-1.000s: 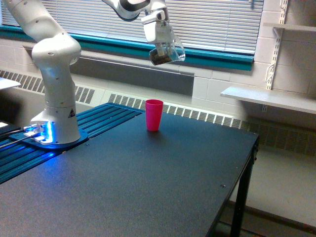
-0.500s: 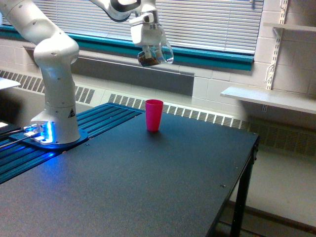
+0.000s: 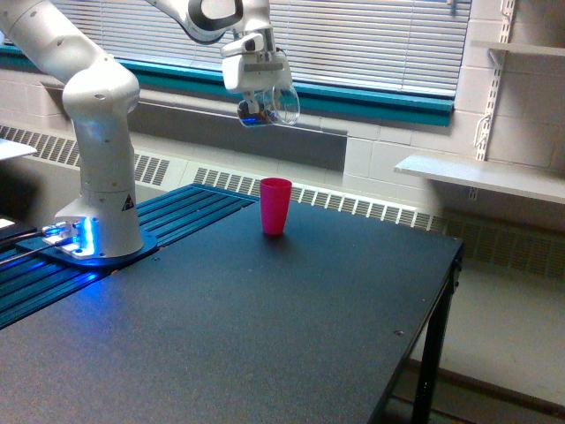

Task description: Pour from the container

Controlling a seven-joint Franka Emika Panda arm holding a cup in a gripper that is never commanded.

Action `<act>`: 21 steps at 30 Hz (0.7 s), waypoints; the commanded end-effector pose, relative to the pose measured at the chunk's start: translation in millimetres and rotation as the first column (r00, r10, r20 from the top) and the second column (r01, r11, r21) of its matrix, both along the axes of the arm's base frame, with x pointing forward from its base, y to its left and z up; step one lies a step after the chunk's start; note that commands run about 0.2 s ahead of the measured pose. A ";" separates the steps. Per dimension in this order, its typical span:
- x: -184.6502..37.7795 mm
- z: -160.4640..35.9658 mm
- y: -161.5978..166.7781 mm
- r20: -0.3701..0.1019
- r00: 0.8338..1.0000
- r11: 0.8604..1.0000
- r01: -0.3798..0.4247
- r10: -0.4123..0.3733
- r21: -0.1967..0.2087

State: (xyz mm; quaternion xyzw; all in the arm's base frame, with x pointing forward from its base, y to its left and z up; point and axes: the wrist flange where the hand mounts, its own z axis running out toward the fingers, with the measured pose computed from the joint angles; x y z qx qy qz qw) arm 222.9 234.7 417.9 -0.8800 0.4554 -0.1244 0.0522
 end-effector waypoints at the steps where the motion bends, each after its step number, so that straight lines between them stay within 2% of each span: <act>1: -0.4 -11.3 6.1 -0.019 1.000 0.999 0.021 -0.020 0.025; 11: 0.9 -30.1 15.8 -0.058 0.998 0.997 0.032 -0.029 0.063; 21: 1.5 -35.1 28.6 -0.073 0.996 0.996 0.052 -0.046 0.075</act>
